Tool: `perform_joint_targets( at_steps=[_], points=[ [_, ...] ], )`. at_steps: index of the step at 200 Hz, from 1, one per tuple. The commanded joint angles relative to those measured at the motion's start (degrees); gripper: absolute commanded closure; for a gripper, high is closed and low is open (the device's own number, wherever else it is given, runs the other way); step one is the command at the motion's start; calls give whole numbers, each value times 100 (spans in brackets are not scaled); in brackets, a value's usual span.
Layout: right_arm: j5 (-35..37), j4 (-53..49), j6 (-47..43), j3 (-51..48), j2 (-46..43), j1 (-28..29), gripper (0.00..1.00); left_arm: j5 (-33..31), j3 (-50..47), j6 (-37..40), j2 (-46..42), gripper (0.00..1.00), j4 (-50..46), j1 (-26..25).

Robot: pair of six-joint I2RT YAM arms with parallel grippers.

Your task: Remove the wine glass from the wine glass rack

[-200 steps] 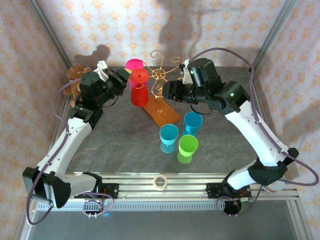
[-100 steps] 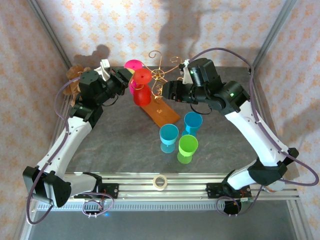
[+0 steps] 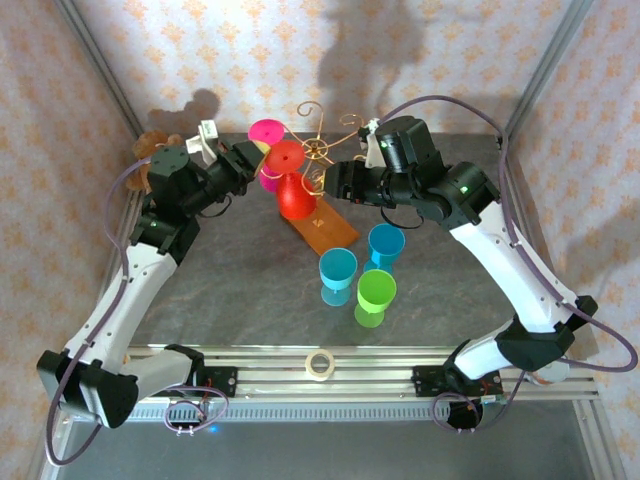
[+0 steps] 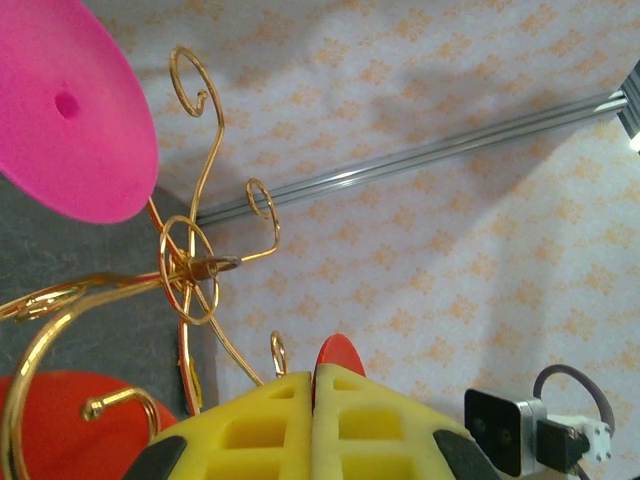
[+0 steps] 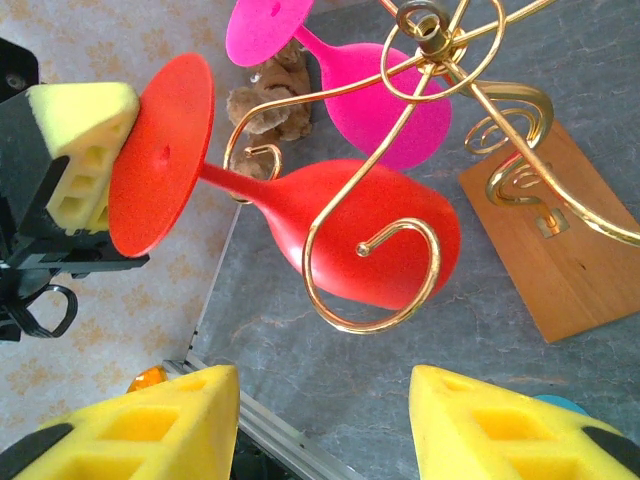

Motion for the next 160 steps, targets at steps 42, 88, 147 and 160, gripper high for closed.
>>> perform_joint_targets(
  at_steps=[42,88,147,160],
  points=[
    [-97,201,78,-38,-51,-32,51,51,-51,140,-419,100,-135,-12],
    [-182,280,88,-46,-64,-32,51,-93,-115,159,-685,100,-285,-14],
    [-286,122,85,183,88,-31,51,-179,-98,407,-1085,100,-838,-16],
    [-236,122,76,137,49,-32,52,-334,-73,628,-1261,100,-1174,-12]
  ],
)
